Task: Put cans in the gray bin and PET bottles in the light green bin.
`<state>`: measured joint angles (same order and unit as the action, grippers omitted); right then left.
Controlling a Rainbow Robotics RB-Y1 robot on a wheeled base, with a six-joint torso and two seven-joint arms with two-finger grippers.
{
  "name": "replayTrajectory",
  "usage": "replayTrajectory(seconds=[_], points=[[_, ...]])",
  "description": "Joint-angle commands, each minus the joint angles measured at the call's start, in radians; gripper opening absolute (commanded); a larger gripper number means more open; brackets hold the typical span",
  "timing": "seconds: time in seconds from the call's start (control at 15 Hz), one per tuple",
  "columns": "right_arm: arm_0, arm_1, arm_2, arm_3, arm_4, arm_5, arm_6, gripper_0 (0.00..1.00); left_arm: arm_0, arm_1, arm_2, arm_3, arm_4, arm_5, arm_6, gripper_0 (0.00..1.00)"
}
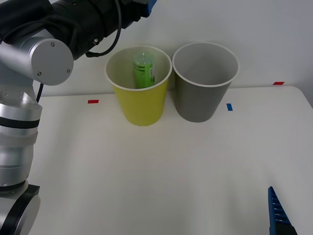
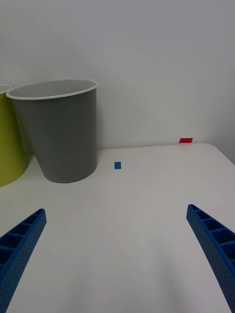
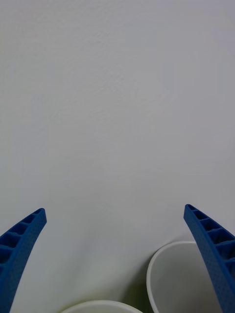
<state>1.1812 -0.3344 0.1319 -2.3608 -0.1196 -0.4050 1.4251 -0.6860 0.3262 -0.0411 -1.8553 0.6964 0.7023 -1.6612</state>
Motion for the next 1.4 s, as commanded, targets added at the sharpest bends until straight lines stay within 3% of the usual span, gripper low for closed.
replayTrajectory(seconds=[0.07,0.33,0.67,1.4], points=[[0.000,0.000,0.000,0.000,0.000,0.000,0.000,1.00,0.000,0.002,0.000,-0.001,0.002,0.000,0.000,1.00],[0.000,0.000,0.000,0.000,0.000,0.000,0.000,1.00,0.019,0.030,0.000,-0.015,0.049,0.000,0.000,1.00],[0.000,0.000,0.000,0.000,0.000,0.000,0.000,1.00,0.155,0.123,0.004,-0.185,0.058,0.000,0.008,1.00],[0.000,0.000,0.000,0.000,0.000,0.000,0.000,1.00,0.697,0.195,0.185,-0.570,0.064,0.000,0.024,1.00]])
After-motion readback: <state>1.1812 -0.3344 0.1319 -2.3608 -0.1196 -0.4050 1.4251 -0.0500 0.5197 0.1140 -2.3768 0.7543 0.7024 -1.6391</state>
